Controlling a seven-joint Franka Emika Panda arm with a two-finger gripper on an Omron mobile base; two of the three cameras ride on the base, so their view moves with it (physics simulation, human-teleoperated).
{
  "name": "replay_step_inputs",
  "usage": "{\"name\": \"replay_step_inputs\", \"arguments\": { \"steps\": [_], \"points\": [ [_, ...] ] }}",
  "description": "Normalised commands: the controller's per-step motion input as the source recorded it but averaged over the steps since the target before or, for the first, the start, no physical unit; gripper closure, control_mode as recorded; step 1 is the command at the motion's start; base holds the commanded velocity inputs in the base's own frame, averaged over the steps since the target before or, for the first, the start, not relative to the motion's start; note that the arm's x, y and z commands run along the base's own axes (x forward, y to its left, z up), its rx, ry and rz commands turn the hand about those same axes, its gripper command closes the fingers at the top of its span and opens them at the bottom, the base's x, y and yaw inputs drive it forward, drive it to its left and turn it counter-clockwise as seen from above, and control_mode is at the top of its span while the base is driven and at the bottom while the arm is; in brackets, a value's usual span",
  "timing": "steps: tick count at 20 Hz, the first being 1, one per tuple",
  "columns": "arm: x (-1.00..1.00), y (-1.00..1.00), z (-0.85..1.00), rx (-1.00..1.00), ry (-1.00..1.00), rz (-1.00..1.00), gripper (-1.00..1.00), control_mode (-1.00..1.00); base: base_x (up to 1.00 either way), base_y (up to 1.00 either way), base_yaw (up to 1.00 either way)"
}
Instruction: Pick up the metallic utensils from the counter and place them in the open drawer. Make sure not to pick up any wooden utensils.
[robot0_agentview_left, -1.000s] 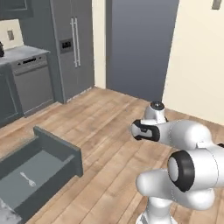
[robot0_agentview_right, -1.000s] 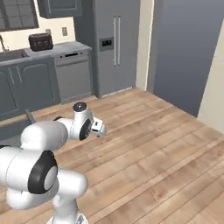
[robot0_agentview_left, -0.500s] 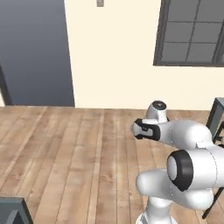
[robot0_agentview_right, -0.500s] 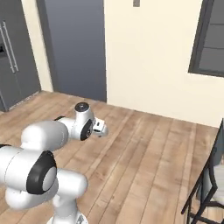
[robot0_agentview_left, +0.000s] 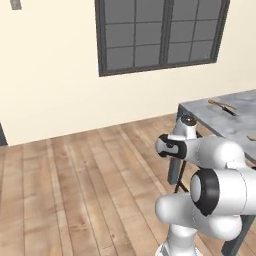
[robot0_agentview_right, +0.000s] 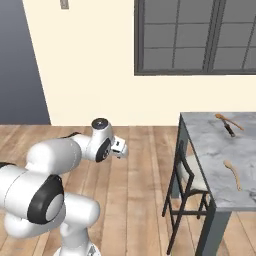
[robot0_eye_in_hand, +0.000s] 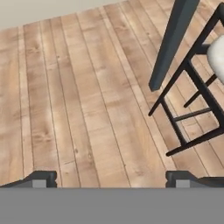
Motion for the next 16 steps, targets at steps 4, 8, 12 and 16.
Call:
{"name": "replay_step_inputs", "arguments": {
  "steps": [4, 8, 12, 16],
  "points": [
    [0.00, 0.00, 0.00, 0.00, 0.00, 0.00, -1.00, 1.00, 0.52, 0.03, -0.01],
    [0.00, 0.00, 0.00, 0.00, 0.00, 0.00, -1.00, 1.00, 0.81, 0.03, -0.01],
    [0.00, 0.00, 0.00, 0.00, 0.00, 0.00, -1.00, 1.00, 0.56, 0.00, -0.06],
    [0.00, 0.00, 0.00, 0.00, 0.00, 0.00, -1.00, 1.00, 0.08, 0.00, -0.22]
  ]
}}
